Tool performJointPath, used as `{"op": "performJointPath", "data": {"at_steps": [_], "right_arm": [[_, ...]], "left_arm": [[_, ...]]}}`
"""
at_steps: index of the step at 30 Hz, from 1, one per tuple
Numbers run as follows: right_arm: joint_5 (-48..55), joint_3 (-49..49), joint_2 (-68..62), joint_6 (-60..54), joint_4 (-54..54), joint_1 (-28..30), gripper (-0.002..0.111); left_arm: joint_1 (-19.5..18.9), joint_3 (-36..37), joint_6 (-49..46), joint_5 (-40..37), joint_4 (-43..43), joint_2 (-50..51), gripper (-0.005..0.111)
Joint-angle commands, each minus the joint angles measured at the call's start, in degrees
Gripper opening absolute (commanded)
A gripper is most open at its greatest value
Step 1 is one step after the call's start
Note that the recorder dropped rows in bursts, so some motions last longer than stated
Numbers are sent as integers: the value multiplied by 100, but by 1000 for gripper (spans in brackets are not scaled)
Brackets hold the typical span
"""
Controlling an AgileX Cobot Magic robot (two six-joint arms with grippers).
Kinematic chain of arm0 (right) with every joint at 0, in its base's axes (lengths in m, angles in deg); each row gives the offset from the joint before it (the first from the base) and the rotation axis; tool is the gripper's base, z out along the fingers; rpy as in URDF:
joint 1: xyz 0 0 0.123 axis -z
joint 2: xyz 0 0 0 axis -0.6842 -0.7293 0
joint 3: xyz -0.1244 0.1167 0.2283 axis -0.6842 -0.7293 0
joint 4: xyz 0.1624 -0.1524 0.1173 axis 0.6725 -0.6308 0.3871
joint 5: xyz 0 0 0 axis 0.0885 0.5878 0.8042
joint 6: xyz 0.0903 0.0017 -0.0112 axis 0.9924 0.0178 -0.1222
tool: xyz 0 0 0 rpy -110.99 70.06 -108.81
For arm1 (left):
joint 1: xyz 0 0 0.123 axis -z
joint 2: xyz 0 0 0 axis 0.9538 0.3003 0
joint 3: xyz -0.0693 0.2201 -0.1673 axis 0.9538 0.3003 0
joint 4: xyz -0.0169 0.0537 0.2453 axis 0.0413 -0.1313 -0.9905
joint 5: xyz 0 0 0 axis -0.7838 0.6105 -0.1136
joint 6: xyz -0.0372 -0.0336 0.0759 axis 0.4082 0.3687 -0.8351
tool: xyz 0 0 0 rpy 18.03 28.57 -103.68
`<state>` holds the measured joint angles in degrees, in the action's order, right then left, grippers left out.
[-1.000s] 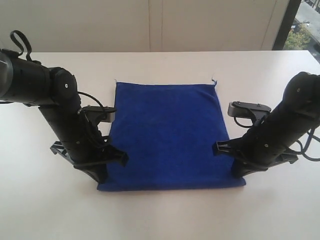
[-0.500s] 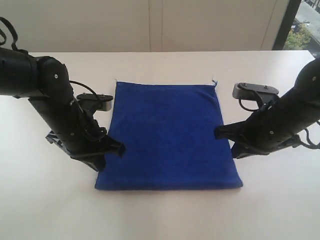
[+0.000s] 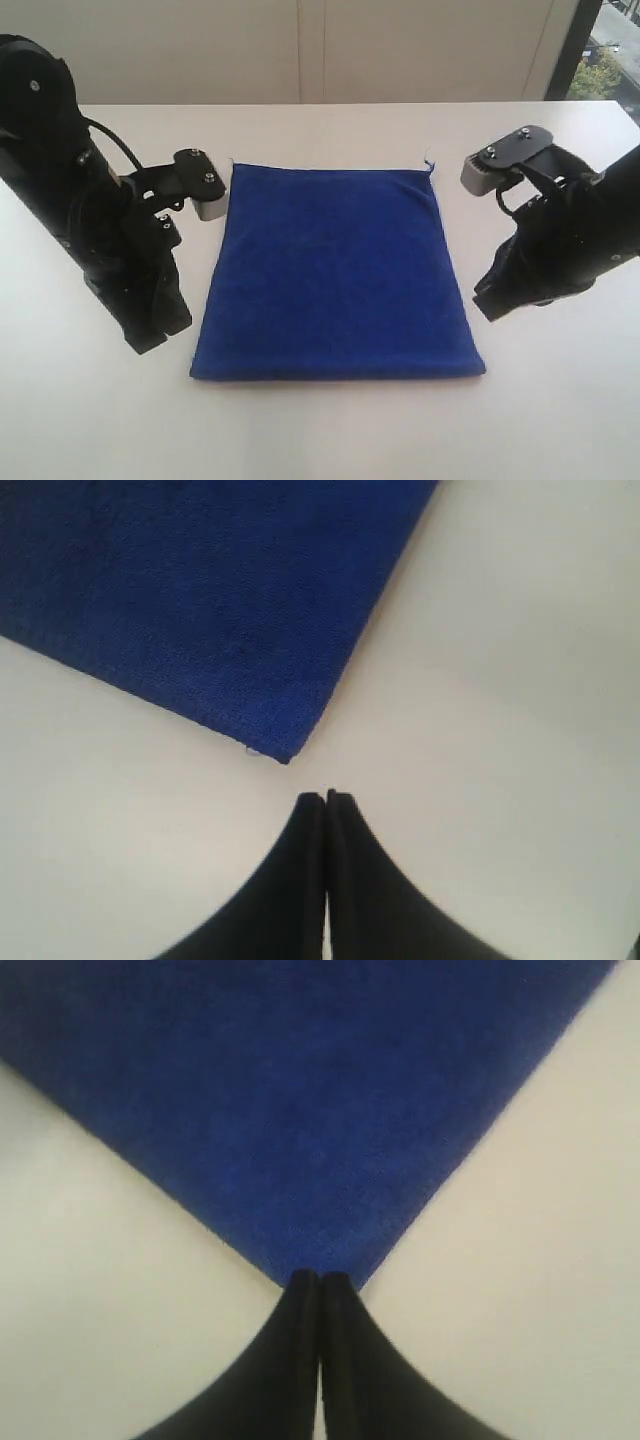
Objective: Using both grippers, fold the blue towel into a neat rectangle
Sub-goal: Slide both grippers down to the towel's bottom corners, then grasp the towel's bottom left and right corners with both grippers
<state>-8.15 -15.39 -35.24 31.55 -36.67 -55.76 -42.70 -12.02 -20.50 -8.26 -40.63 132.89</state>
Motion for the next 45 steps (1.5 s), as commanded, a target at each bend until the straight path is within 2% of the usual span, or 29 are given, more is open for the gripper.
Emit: {"op": "performJointPath", "data": {"at_steps": [1, 8, 12, 16, 18, 21, 24, 26, 33, 45], "right_arm": [[510, -26, 40, -2907, 350, -29, 0], [292, -26, -435, -3252, -157, -357, 0], [58, -26, -872, -3563, -689, -567, 0], [-255, -26, -1058, -3601, -759, -567, 17], [-275, -26, -1096, -3611, -759, -567, 25], [-290, -56, -1189, -3698, -759, -567, 34], [-304, -56, -1272, -3701, -759, -567, 41], [-304, -56, -1310, -3701, -759, -567, 43], [-122, -56, -1310, -4008, -759, -567, 49], [-333, -56, -1478, -4008, -759, -567, 49]], "left_arm": [[6, 44, -549, 88, 77, -51, 0], [6, 44, -1058, 242, 123, 7, 0], [6, 44, -1602, 369, 328, 464, 0], [6, 44, -2048, 473, 401, 836, 0], [6, 44, -2059, 569, 401, 913, 6], [6, 44, -2188, 621, 401, 959, 24], [6, 44, -2288, 587, 401, 959, 40], [6, 44, -2358, 501, 401, 959, 45], [16, 44, -2637, 305, 401, 959, 46], [16, 57, -2653, 383, 517, 1186, 46]]}}
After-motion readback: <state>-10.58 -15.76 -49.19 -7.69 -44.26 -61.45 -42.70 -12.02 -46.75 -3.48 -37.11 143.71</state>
